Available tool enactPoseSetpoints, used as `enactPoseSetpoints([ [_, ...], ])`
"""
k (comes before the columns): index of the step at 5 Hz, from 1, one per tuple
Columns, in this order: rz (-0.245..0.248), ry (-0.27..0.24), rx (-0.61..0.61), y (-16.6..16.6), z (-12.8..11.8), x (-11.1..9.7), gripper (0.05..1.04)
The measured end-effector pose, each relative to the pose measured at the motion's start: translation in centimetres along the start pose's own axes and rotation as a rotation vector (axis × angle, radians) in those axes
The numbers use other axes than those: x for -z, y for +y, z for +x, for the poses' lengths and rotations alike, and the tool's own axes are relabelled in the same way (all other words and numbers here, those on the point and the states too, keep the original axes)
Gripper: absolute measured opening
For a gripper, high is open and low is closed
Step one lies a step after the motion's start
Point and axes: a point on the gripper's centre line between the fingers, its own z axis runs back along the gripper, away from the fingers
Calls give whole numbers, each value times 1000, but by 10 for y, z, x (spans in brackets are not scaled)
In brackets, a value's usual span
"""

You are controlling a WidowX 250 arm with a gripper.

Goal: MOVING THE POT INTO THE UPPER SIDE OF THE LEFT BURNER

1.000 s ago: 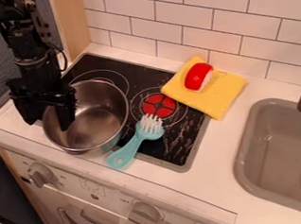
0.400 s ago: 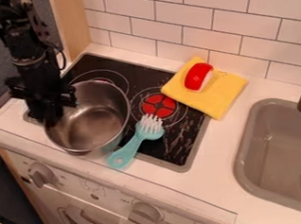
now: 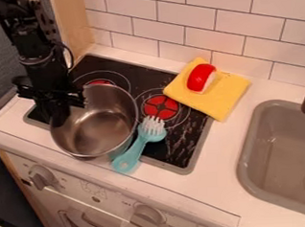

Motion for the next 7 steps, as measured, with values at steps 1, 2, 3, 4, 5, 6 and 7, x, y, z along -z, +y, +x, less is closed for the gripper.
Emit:
enactPoseSetpoints([
  [1,-112,-57,-96,2,30,-29,82],
  [2,-173,-64,-174,18,58,-36,78],
  [3,-204,-50,-195,29,88,-28,78],
  [4,-217,-28,-225,34,107,-6,78],
  [5,-193,-101,-246,34,121,-4,78],
  [6,-182,-159,-262,28,133,-3,78],
  [7,-178,-180,-285,25,135,2,113],
])
